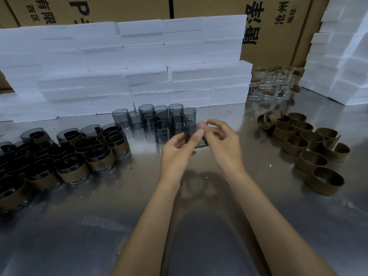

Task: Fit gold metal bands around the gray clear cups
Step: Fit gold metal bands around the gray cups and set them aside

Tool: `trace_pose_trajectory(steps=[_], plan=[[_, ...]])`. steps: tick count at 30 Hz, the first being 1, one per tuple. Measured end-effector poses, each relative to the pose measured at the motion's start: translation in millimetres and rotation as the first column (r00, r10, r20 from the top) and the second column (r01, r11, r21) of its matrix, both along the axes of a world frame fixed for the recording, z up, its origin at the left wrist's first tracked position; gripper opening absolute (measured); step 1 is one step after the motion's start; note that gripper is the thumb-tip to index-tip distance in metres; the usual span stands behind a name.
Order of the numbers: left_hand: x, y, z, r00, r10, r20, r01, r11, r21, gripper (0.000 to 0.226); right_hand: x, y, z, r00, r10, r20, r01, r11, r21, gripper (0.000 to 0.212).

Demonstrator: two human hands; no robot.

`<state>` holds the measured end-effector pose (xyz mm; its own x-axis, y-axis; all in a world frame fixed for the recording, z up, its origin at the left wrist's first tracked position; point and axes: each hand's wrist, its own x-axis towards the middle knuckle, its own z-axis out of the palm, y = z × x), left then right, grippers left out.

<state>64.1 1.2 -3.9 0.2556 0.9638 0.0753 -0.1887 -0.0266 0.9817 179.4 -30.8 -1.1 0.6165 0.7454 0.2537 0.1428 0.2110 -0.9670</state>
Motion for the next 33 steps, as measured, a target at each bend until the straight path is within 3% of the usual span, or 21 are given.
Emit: trace_pose_trajectory(steps=[5,8,10,12,15,21,24,28,33], plan=[[-3.9,0.4,1.5,0.981,-0.138,0.140,0.151,0.985,-0.086,0.051,-6.5,-0.4,0.3,1.000,0.018,0.003,-0.018,0.999,-0.046,0.042],[-5.0,-1.0,5.2,0.956,-0.218,0.197,0.238,0.968,-0.083,0.058,-8.5,-1.7,1.7,0.989,0.132,-0.070,-0.140,0.982,-0.124,0.059],[-4.0,-3.7,8.4,0.951,-0.179,0.254,0.215,0.969,-0.122,0.067,-9.6,-1.3,2.3,0.962,0.243,-0.123,-0.263,0.948,-0.182,0.075],[-3.8,-4.0,7.8,0.950,-0.142,0.278,0.188,0.972,-0.144,0.069,-9.4,-0.1,1.7,0.943,0.293,-0.161,-0.318,0.932,-0.170,0.079],[-1.9,-2.9,5.0,0.951,-0.143,0.273,0.190,0.969,-0.157,0.052,-9.6,0.6,1.5,0.966,0.231,-0.121,-0.247,0.957,-0.151,0.085],[-3.3,0.9,-0.1,0.998,-0.053,-0.019,0.049,0.987,-0.152,0.041,-5.6,4.8,-3.3,0.993,0.072,-0.098,-0.084,0.990,-0.116,0.052],[-6.6,2.8,0.5,0.999,-0.023,0.030,0.027,0.991,-0.134,0.032,-4.7,6.3,-6.4,0.994,0.062,-0.087,-0.069,0.995,-0.076,0.043],[-5.6,4.6,2.0,0.991,0.123,0.060,-0.120,0.991,-0.053,0.012,-6.3,6.4,-9.8,0.997,0.053,-0.055,-0.056,0.997,-0.053,0.035],[-6.5,-0.6,7.4,0.994,0.074,0.076,-0.069,0.995,-0.066,0.023,-3.1,5.1,-5.5,0.999,0.023,-0.025,-0.024,1.000,-0.001,0.026]])
